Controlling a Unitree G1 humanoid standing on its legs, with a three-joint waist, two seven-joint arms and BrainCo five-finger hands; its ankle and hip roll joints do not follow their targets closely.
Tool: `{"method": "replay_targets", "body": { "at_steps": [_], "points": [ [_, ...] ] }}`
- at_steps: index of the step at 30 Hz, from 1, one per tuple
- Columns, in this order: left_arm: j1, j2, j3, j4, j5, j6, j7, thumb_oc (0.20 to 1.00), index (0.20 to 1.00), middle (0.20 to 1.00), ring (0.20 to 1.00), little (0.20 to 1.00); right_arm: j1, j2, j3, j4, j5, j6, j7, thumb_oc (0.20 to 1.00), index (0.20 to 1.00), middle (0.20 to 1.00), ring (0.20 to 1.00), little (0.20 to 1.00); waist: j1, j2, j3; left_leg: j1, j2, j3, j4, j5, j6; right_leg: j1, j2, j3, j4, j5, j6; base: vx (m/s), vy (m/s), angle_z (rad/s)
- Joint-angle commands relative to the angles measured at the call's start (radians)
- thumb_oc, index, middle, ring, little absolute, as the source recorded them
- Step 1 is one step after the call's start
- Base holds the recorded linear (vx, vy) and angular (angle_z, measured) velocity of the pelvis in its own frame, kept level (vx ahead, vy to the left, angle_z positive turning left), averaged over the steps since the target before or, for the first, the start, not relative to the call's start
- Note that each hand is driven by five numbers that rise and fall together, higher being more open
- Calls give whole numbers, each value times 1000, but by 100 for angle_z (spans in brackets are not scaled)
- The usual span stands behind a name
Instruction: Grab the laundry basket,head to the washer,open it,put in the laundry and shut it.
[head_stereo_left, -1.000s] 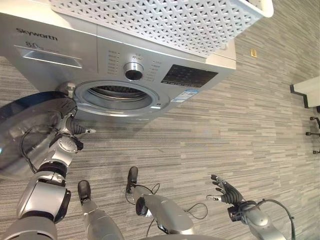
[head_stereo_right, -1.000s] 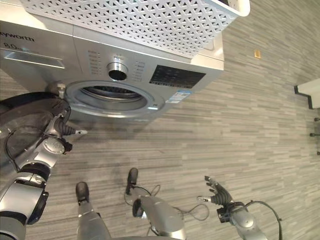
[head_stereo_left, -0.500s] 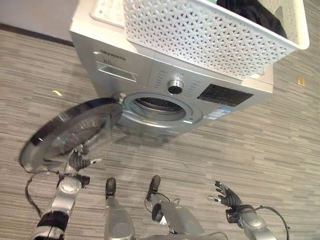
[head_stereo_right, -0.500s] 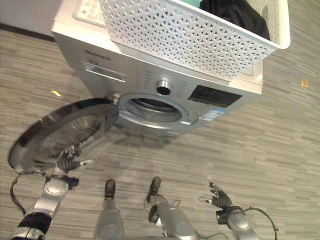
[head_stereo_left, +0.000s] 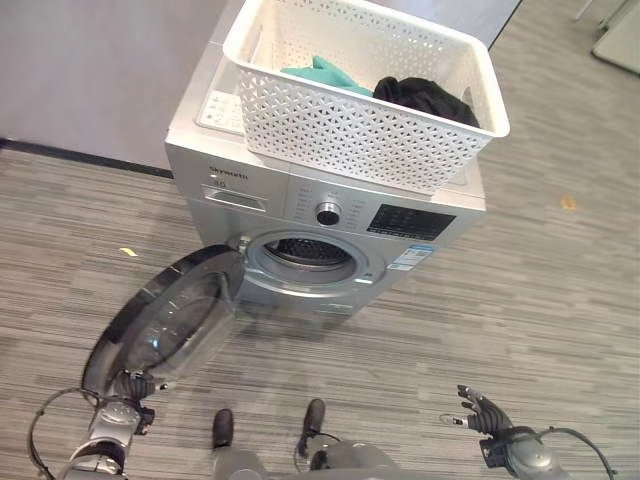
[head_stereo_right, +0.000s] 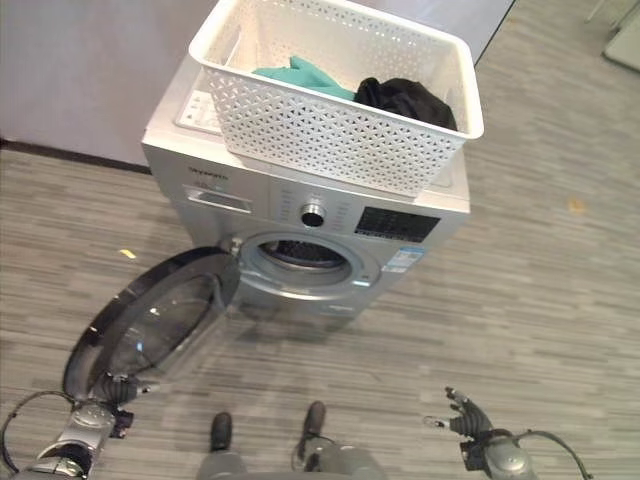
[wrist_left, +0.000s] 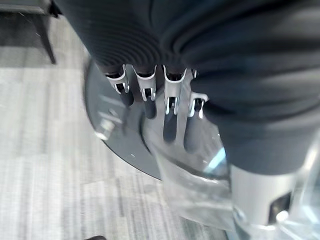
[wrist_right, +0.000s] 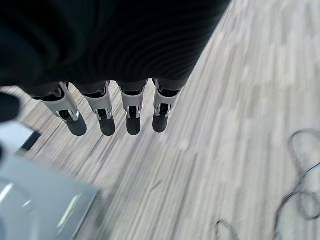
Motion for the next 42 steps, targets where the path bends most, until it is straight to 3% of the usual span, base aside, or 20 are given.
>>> {"method": "replay_targets", "body": {
  "at_steps": [1, 5, 12, 14, 15, 21, 23, 24, 26, 28, 29, 30, 34, 39, 42],
  "points": [
    [-69, 47, 37, -4, 19, -28, 24, 1000, 1000, 1000, 1000, 1000, 10, 29, -20, -47, -6, -13, 1, 1000, 1000, 1000, 1000, 1000, -2, -68, 26, -32, 1, -23, -13, 29, 15, 9, -136, 64, -3, 47, 149, 0, 0, 0],
    [-48, 33, 42, -36, -2, -33, 19, 1000, 1000, 1000, 1000, 1000, 13, 46, -19, -40, -5, -10, 10, 1000, 1000, 1000, 1000, 1000, 2, -60, 13, -18, -4, -15, -13, 27, 16, 24, -143, 66, -3, 46, 149, 1, 6, 1],
    [219, -11, 75, -381, 19, -45, -44, 1000, 1000, 1000, 1000, 1000, 20, 49, -113, 0, 2, 5, 16, 1000, 1000, 1000, 1000, 1000, 45, 30, -2, 22, -30, -15, -13, 19, 26, 71, -169, 51, -3, 36, 150, 30, 69, 4],
    [280, -10, 103, -458, -1, -45, -64, 1000, 1000, 1000, 1000, 1000, 32, 45, -134, -13, 3, 7, 19, 1000, 1000, 1000, 1000, 1000, 52, 41, -5, 28, -32, -17, -13, 18, 28, 81, -172, 47, -3, 32, 150, 33, 35, 4],
    [400, -25, 138, -589, -73, -50, -123, 1000, 1000, 1000, 1000, 1000, 45, 42, -182, -37, 22, 11, 20, 1000, 1000, 1000, 1000, 1000, 66, 67, -4, 42, -38, -22, -13, 16, 34, 100, -177, 39, -3, 28, 147, 22, 24, 7],
    [578, -20, 94, -727, -142, -15, -276, 1000, 1000, 1000, 1000, 1000, 55, -43, -275, -213, 0, 35, 30, 1000, 1000, 1000, 1000, 1000, 70, 118, -26, 88, -43, -20, -13, 6, 40, 151, -179, 28, -3, 10, 144, 29, 23, 6],
    [565, -44, -4, -576, -144, 13, -335, 1000, 1000, 1000, 1000, 1000, 49, -104, -311, -408, -18, 41, 46, 1000, 1000, 1000, 1000, 1000, 57, 130, -41, 110, -46, -14, -13, 1, 42, 169, -182, 34, -3, 8, 146, 12, 33, 0],
    [561, -47, -8, -570, -143, 9, -334, 1000, 1000, 1000, 1000, 1000, 53, -105, -315, -413, -18, 44, 47, 1000, 1000, 1000, 1000, 1000, 58, 132, -41, 109, -46, -14, -13, 1, 43, 168, -182, 33, -3, 8, 146, 4, 36, -3],
    [521, -109, -76, -381, -89, 27, -353, 1000, 1000, 1000, 1000, 1000, 49, -147, -348, -520, -21, 35, 54, 1000, 1000, 1000, 1000, 1000, 45, 137, -54, 125, -47, -7, -13, -9, 45, 179, -184, 41, -3, 2, 147, 19, 41, -6],
    [445, -201, -88, -120, -25, 45, -332, 1000, 1000, 1000, 1000, 1000, 37, -168, -391, -616, -27, 38, 50, 1000, 1000, 1000, 1000, 1000, 36, 139, -65, 129, -52, -1, -13, -9, 48, 179, -188, 47, -3, 4, 147, 0, 42, -5],
    [444, -201, -88, -118, -25, 44, -331, 1000, 1000, 1000, 1000, 1000, 37, -168, -392, -617, -27, 38, 50, 1000, 1000, 1000, 1000, 1000, 36, 139, -65, 127, -52, -1, -13, -8, 48, 178, -189, 47, -3, 5, 147, 20, 53, -3],
    [370, -279, -29, 81, -1, 62, -287, 1000, 1000, 1000, 1000, 1000, 30, -159, -439, -717, 0, 18, 29, 1000, 1000, 1000, 1000, 1000, 26, 130, -77, 135, -56, 4, -13, -12, 49, 180, -192, 53, -3, 5, 145, 17, 38, -4],
    [342, -301, 70, 210, 88, 69, -254, 1000, 1000, 1000, 1000, 1000, 30, -196, -536, -789, -40, 8, 11, 1000, 1000, 1000, 1000, 1000, 36, 113, -86, 142, -64, 1, -13, -22, 53, 188, -197, 53, -3, 4, 146, 15, 38, -4],
    [365, -280, 113, 252, 158, 70, -257, 1000, 1000, 1000, 1000, 1000, 3, -270, -635, -839, -68, 1, -4, 1000, 1000, 1000, 1000, 1000, 57, 94, -89, 145, -70, -3, -13, -29, 57, 193, -200, 51, -3, 5, 148, 9, 31, 7],
    [384, -262, 111, 251, 179, 64, -271, 1000, 1000, 1000, 1000, 1000, -81, -440, -683, -792, -91, -13, -22, 1000, 1000, 1000, 1000, 1000, 92, 68, -85, 143, -72, -14, -13, -36, 58, 200, -198, 45, -3, 6, 151, 0, 23, 0]
  ]
}}
